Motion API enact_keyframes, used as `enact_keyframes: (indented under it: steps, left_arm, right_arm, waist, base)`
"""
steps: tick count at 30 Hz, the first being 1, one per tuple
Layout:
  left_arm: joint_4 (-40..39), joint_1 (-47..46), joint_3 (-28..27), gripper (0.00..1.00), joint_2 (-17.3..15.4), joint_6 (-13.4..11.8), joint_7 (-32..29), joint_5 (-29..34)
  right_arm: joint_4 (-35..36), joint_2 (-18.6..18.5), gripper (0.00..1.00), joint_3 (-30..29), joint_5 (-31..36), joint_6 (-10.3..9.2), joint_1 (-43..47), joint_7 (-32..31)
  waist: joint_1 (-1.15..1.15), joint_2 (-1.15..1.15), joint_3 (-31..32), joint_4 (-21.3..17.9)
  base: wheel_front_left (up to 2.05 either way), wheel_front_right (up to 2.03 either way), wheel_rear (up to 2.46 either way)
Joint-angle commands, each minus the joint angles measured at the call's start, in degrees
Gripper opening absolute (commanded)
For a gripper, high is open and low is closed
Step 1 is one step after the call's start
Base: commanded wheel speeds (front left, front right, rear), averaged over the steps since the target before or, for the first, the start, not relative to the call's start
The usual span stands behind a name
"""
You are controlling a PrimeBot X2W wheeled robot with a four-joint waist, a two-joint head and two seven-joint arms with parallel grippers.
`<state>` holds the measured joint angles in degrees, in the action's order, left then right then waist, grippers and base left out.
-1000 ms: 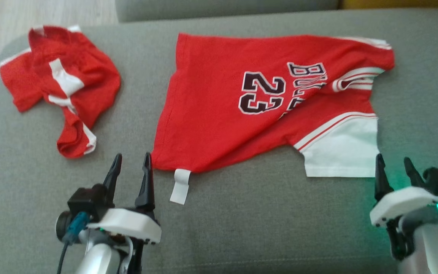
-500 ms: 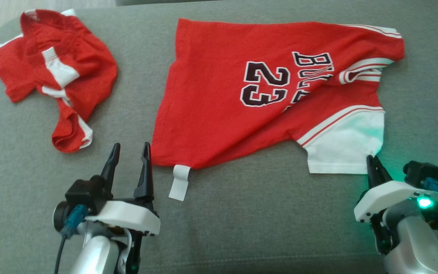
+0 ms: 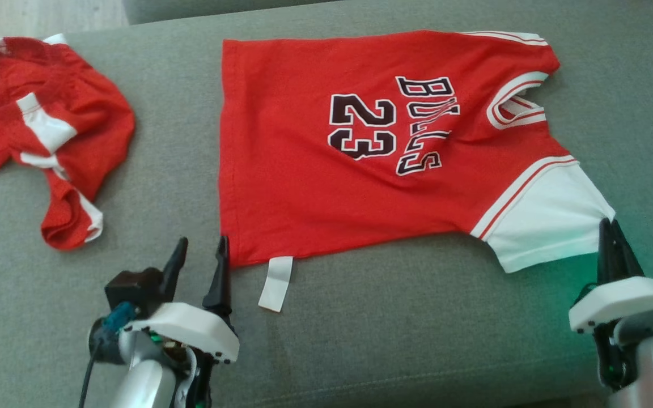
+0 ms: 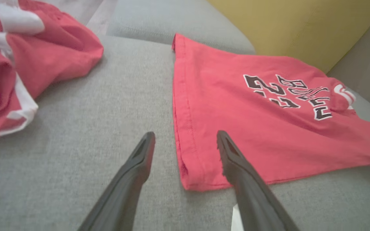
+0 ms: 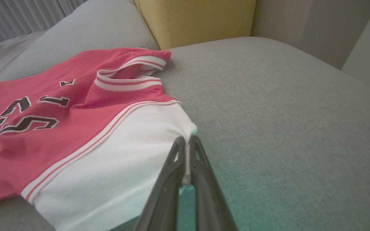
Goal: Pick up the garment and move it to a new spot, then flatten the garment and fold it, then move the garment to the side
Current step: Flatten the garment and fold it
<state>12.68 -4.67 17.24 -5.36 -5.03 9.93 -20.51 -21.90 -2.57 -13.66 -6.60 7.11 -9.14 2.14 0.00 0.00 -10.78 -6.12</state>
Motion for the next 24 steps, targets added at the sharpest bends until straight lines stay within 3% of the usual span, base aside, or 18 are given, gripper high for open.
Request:
enact_keyframes:
  steps: [1, 6, 15, 21, 23, 24]
  left_arm:
    - [-1.1, -0.4, -1.8, 1.00, -0.1, 0.3, -1.6, -1.3]
    - [0.3, -0.4, -0.9, 1.00, 0.7, 1.1, -5.5, -4.2]
    - [4.4, -1.9, 0.4, 1.00, 1.4, -0.6, -11.0, -6.2]
    - [5.8, -2.5, 1.2, 0.50, 1.8, 0.1, -12.1, -8.7]
    - [5.8, -2.7, 1.1, 0.52, 2.0, 0.6, -11.8, -10.2]
    - [5.8, -2.9, 1.0, 0.66, 2.1, 0.6, -11.5, -10.9]
  right_arm:
    - [3.7, -0.3, 0.00, 1.0, -0.6, 0.37, 0.5, -0.6]
    - [5.8, -0.3, 0.00, 1.6, -1.8, 0.37, 1.5, -1.4]
    - [6.8, -0.3, 0.00, 4.1, -3.0, 0.37, 1.9, -1.7]
    - [6.9, -0.3, 0.00, 5.2, -2.9, 0.37, 2.2, -1.7]
    - [7.0, -0.3, 0.00, 5.4, -2.9, 0.37, 2.3, -1.7]
    - [7.0, -0.3, 0.00, 5.5, -2.8, 0.37, 2.3, -1.7]
  waist:
    - [0.00, 0.00, -0.4, -0.6]
    - [0.00, 0.00, -0.6, -1.1]
    - [0.00, 0.00, -0.7, -2.4]
    - [0.00, 0.00, -0.1, -3.1]
    - [0.00, 0.00, 0.1, -3.2]
    - [0.00, 0.00, 0.3, -3.3]
  base:
    - [0.00, 0.00, 0.00]
    - [0.00, 0.00, 0.00]
    - [0.00, 0.00, 0.00]
    - [0.00, 0.00, 0.00]
    - [0.00, 0.00, 0.00]
    - [0.00, 0.00, 0.00]
